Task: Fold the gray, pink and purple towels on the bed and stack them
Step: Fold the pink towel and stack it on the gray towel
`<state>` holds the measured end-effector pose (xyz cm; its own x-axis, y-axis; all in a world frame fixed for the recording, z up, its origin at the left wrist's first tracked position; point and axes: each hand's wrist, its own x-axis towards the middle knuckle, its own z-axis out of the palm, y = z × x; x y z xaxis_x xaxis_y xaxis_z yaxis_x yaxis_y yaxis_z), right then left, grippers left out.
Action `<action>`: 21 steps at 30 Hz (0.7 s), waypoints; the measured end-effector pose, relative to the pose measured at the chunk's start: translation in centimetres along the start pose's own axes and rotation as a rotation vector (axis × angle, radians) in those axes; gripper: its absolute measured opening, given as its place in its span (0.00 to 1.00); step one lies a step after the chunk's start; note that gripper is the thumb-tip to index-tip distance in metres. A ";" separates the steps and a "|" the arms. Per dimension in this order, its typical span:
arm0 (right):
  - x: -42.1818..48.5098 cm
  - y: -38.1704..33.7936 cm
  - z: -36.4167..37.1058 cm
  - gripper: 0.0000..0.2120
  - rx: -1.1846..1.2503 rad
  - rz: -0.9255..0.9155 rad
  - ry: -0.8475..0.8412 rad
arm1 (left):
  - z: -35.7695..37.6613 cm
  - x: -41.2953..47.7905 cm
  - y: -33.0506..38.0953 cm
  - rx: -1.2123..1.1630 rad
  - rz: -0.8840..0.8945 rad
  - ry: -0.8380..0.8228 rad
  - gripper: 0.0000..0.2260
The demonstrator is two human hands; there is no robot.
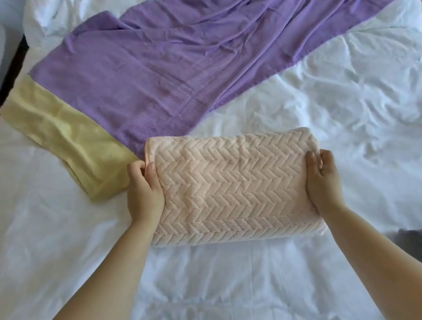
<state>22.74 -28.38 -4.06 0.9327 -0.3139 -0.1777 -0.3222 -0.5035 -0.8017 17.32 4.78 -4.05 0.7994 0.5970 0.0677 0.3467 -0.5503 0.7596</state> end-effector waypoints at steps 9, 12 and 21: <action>-0.7 -1.9 0.7 0.24 -0.349 -0.323 0.126 | 0.7 -0.5 1.6 0.375 0.391 0.140 0.17; -1.6 -3.2 2.4 0.28 -0.680 -0.626 -0.085 | 2.4 -1.8 3.5 0.504 0.675 -0.234 0.23; 1.0 1.0 5.9 0.32 -0.870 -0.473 -0.291 | 7.1 -1.0 -0.5 0.829 0.498 -0.424 0.34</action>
<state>24.29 -24.48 -8.39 0.9605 0.2161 -0.1753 0.1897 -0.9694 -0.1556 19.82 0.32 -9.05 0.9943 0.0294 -0.1029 0.0314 -0.9993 0.0180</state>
